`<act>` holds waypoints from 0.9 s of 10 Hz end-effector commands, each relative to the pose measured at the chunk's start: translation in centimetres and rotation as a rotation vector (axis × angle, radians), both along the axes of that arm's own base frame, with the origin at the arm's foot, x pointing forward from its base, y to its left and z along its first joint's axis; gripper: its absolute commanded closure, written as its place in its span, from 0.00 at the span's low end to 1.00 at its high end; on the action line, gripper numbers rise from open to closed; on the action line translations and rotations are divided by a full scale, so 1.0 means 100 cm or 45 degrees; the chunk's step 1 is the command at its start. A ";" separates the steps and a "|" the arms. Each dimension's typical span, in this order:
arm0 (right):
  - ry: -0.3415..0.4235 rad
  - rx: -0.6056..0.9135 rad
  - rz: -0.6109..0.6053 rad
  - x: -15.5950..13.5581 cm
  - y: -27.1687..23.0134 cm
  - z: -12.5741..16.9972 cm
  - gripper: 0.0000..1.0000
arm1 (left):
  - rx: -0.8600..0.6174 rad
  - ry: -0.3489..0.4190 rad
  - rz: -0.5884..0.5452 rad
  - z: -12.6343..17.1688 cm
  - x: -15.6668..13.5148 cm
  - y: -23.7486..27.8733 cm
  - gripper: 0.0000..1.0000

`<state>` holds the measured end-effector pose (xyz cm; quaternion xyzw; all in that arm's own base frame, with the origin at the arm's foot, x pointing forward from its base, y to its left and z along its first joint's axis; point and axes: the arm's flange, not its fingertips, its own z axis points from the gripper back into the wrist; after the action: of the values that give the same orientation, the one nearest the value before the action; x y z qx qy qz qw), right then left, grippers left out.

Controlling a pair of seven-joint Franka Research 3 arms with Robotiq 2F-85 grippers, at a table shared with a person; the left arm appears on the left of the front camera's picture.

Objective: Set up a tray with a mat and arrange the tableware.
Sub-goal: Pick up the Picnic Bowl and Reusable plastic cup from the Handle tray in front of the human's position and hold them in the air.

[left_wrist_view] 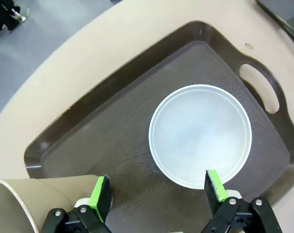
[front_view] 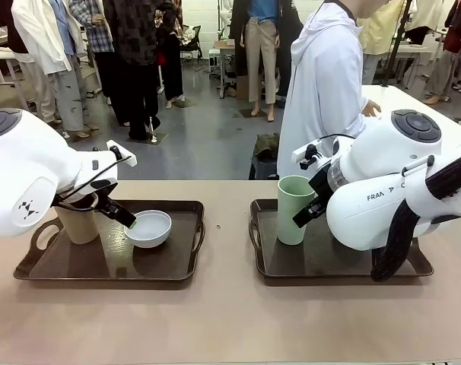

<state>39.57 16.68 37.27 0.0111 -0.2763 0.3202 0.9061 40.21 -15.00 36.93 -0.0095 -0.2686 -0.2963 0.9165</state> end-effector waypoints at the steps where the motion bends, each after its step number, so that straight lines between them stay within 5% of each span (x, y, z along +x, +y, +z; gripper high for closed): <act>1: 0.000 0.000 0.000 0.000 0.000 0.000 0.00 | 0.000 0.000 0.000 0.000 0.000 0.000 0.00; 5: 0.000 0.000 0.000 0.000 0.000 0.000 0.00 | 0.000 0.000 0.000 0.000 0.000 0.000 0.00; 7: -0.019 -0.037 -0.036 -0.021 0.007 0.036 0.00 | 0.060 -0.060 -0.081 0.032 -0.031 -0.001 0.00; 9: 0.022 -0.097 -0.178 -0.053 0.010 0.062 0.00 | 0.112 0.082 -0.131 0.056 -0.054 -0.002 0.00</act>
<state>37.52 16.75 42.21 -0.0158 -0.2725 0.2915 0.9168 38.08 -16.25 41.10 0.0039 -0.2579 -0.3352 0.9062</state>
